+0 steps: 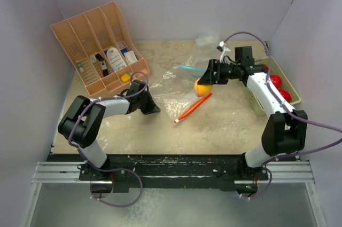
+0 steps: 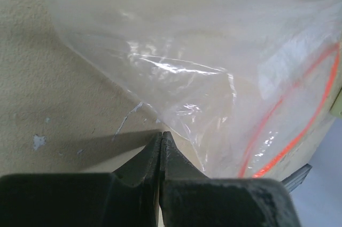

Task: Open the zip-top bag and remove the fake food
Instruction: Pick up the fake fruit from the zipper food storage bag, then place the fake fruit in the bin.

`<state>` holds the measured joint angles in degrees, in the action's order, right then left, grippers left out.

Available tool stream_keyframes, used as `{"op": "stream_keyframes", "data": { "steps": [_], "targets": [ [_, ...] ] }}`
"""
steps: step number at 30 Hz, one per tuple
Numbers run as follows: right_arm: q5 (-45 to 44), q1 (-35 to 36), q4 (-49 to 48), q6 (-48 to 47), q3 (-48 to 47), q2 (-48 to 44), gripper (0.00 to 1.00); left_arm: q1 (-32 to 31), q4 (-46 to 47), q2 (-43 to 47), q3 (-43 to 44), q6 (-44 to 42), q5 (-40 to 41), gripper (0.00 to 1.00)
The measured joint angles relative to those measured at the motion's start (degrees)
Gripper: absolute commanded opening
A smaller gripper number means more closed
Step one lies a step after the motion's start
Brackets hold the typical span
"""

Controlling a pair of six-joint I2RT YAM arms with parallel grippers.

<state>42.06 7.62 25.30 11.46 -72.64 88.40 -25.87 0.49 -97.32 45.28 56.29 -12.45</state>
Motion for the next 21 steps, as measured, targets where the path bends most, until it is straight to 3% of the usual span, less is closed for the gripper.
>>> {"op": "stream_keyframes", "data": {
  "steps": [5,11,21],
  "targets": [
    [-2.99,-5.29,0.37,2.14,-2.38,0.37,0.52,0.02,-1.03,0.37,0.11,-0.46,0.48,0.01],
    [-6.21,-17.05,0.31,4.50,-7.17,2.10,0.50,0.04,-2.60,0.37,1.03,-1.97,0.44,0.02],
    [-14.67,-31.80,-0.13,7.45,-4.55,2.10,0.51,0.31,-6.32,-2.93,6.49,-4.92,-0.17,0.02]
  ]
}}
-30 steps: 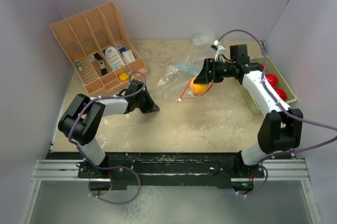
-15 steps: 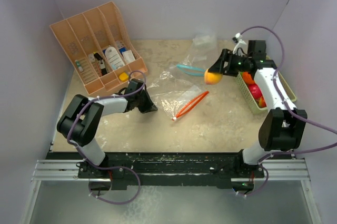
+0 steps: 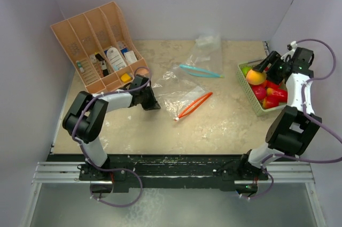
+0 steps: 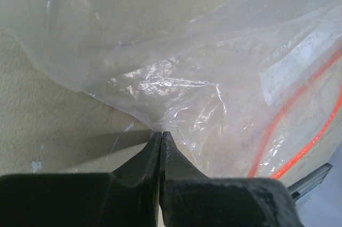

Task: Open the zip-top bag and remove the fake food
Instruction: Place the fake fruit in the bin.

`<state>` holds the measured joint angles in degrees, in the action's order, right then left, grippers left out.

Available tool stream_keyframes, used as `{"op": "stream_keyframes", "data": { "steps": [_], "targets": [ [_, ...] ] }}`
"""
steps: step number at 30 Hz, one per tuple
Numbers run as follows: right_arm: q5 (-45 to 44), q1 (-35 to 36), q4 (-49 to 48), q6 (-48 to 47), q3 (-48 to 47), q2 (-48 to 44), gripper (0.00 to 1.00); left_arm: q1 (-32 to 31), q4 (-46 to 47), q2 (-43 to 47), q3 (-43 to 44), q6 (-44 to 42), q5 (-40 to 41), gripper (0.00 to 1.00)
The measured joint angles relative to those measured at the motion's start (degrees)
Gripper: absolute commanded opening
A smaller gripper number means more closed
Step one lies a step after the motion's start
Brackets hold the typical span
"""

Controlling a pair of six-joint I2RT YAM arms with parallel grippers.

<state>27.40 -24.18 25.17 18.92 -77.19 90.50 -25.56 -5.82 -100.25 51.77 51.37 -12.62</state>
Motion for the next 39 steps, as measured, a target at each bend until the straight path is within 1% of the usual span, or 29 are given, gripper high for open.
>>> {"op": "stream_keyframes", "data": {
  "steps": [7,13,15,23,27,30,35,37,38,39],
  "targets": [
    [-5.01,-5.01,0.66,0.37,-0.85,0.37,0.51,0.17,-3.21,-2.82,5.73,-3.08,-1.05,0.02],
    [-10.56,-6.14,1.31,-1.14,-2.67,1.05,0.54,0.50,-4.22,-3.15,6.64,-4.66,-1.97,0.02],
    [-12.13,-6.14,1.68,-2.01,-2.67,1.14,0.57,0.50,-4.44,-3.15,6.64,-4.70,-2.23,0.02],
    [-18.08,-6.01,2.75,-5.01,-2.89,2.36,0.74,0.76,-4.13,-3.15,6.36,-4.68,-3.04,0.02],
    [-20.15,-5.25,2.82,-5.77,-2.95,2.34,0.82,0.81,-3.61,-3.15,5.64,-4.66,-3.50,0.02],
    [-20.94,-4.24,2.82,-6.25,-2.95,2.32,0.84,0.81,-3.54,-3.15,5.22,-4.66,-3.69,0.02],
    [-22.12,-1.49,2.84,-6.97,-2.97,2.08,0.86,0.81,-2.84,-3.15,4.55,-4.63,-3.78,0.02],
    [-23.04,0.11,2.91,-7.41,-3.28,1.92,0.86,0.81,-2.43,-3.15,4.22,-4.59,-3.89,0.02],
    [-24.06,2.54,3.08,-7.93,-3.56,1.29,0.86,0.81,-1.73,-3.13,3.72,-4.46,-4.37,0.02],
    [-24.06,2.58,3.08,-7.96,-3.56,1.27,0.86,0.81,-1.73,-3.13,3.72,-4.46,-4.37,0.02]
  ]
}}
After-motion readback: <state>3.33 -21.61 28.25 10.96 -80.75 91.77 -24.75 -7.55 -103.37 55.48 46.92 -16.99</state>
